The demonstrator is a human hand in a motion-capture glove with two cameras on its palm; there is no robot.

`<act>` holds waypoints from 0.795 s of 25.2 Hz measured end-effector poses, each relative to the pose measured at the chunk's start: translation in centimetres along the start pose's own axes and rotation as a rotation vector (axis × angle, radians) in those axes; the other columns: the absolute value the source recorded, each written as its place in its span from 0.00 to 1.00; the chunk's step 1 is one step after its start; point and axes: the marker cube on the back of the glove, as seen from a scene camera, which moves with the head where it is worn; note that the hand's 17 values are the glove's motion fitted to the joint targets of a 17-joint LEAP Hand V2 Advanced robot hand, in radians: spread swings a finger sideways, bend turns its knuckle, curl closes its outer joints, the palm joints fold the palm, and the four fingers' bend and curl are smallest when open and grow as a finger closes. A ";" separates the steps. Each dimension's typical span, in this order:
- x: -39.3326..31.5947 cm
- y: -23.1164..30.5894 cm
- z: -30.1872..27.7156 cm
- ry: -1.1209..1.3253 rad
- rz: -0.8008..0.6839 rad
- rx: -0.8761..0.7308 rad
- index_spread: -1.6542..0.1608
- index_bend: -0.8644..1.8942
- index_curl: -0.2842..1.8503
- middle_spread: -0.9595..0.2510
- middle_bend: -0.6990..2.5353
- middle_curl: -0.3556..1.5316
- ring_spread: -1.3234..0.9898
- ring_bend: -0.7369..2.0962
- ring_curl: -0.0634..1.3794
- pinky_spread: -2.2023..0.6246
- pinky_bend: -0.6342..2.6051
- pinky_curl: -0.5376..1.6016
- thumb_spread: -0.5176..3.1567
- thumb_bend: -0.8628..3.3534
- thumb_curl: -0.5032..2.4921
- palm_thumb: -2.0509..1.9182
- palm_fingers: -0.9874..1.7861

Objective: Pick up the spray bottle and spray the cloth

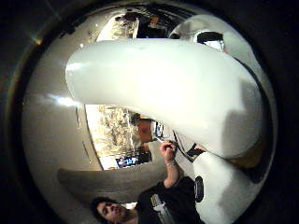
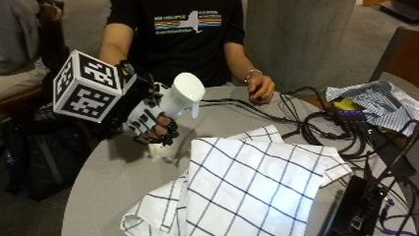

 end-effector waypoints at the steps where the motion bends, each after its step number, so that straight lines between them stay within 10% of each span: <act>1: 0.1 -0.1 0.1 0.003 0.013 -0.011 0.81 0.37 0.31 0.75 0.29 0.42 0.56 0.40 0.30 0.79 0.32 0.41 0.26 0.20 0.38 0.77 0.76; 20: 1.4 0.2 0.3 0.111 0.166 -0.070 0.82 0.36 0.31 0.75 0.29 0.43 0.56 0.41 0.30 0.77 0.32 0.42 0.27 0.20 0.39 0.76 0.76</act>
